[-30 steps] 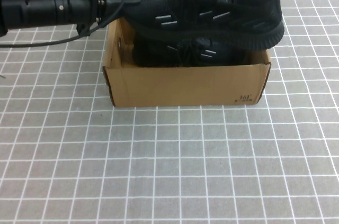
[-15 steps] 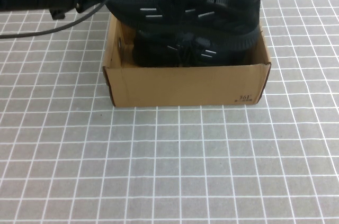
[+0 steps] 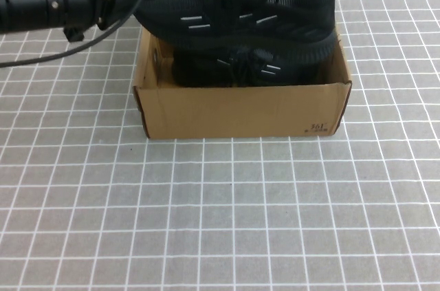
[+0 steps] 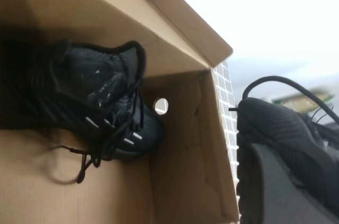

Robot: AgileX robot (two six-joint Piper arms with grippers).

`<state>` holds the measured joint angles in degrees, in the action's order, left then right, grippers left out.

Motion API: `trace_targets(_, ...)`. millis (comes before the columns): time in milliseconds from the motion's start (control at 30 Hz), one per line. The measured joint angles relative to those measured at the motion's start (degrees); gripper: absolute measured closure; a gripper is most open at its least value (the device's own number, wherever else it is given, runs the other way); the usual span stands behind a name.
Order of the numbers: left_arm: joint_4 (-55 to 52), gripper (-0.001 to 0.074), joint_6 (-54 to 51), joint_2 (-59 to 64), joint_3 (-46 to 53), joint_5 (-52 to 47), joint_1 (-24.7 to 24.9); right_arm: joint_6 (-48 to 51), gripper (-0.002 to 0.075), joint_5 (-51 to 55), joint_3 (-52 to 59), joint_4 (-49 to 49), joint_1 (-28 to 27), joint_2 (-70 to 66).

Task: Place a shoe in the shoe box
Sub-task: Place the shoe in the shoe box

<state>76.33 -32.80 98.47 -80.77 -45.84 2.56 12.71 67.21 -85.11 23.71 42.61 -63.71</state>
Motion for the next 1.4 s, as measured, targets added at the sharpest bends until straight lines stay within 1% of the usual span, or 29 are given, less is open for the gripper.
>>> trace_targets(200, 4.04, 0.0626, -1.67, 2.36, 0.53, -0.7, 0.0, 0.0, 0.0742, -1.6, 0.24, -0.02, 0.0, 0.0)
trace_targets(533, 3.79, 0.0626, -2.18, 6.35, 0.53, -5.14, 0.0, 0.0, 0.0742, -1.81, 0.24, -0.02, 0.0, 0.0)
trace_targets(767, 3.86, 0.0626, -2.32, 9.28, 0.53, -5.14, 0.0, 0.0, 0.0742, -1.81, 0.24, -0.12, 0.0, 0.0)
trace_targets(1033, 4.09, 0.0626, -2.37, 10.35, 0.63, -3.33, 2.82, 0.0, 0.0742, -2.27, 0.24, -0.25, 0.0, 0.0)
trace_targets(1167, 8.38, 0.0626, -3.25, 10.35, 0.63, -1.3, 3.36, 0.0, 0.0742, -2.27, 0.24, -0.25, 0.0, 0.0)
trace_targets(1300, 15.39, 0.0626, -5.63, 10.35, 0.52, -1.3, 3.11, 0.0, 0.0742, -2.27, 0.28, -0.28, 0.0, 0.0)
trace_targets(1400, 17.31, 0.0626, -6.13, 10.35, 0.43, -1.18, 3.11, 0.0, 0.0742, -2.16, 0.28, -0.28, 0.0, 0.0)
